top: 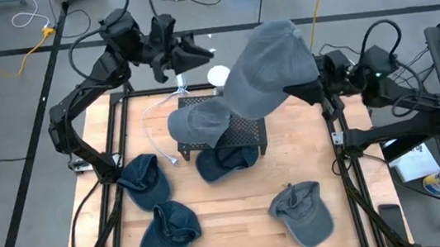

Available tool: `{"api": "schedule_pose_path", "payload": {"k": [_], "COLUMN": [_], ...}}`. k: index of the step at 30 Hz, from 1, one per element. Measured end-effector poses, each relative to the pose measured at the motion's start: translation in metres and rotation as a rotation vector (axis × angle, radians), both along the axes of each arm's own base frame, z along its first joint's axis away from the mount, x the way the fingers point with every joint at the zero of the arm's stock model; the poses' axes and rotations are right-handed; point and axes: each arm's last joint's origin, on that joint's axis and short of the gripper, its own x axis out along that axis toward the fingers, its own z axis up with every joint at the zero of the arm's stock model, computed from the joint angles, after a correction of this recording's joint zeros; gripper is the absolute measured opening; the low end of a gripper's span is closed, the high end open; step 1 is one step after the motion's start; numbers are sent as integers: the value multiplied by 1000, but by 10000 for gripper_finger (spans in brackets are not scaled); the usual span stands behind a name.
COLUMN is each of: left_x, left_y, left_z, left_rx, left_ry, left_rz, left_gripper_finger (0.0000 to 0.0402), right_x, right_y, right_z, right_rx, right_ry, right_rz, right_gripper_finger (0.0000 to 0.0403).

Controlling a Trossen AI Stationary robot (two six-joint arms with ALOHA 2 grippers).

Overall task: Pick & Place hat
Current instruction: Stack the top gray cap on the gray cap on the shelf

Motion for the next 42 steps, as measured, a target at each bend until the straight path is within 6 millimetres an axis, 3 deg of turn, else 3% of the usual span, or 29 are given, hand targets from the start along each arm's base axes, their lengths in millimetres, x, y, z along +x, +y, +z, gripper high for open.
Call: {"api": "schedule_pose_path", "payload": {"k": [6, 17, 21, 28, 36, 42], "left_x": [-4, 1, 1, 4, 12, 19], "left_y": [-4, -10, -10, -8, -7, -9], "left_z": [6, -1, -1, -7, -19, -27], "left_rx": [27, -287, -473, -646, -732, -752], "left_ry": [-39, 118, 175, 214, 265, 284], "left_rz": [105, 20, -6, 137, 265, 384], "left_gripper_finger": [136, 136, 136, 147, 202, 208], "right_x": [-1, 18, 23, 36, 54, 64], "right_y": [-2, -12, -14, -16, -19, -21], "right_z": [-12, -34, -39, -52, -65, -71], "right_rx": [-14, -200, -269, -371, -389, -394], "right_ry": [131, 312, 367, 492, 570, 595], "right_rz": [-86, -323, -407, -528, -568, -581], "right_gripper_finger": [7, 7, 7, 7, 7, 7]}}
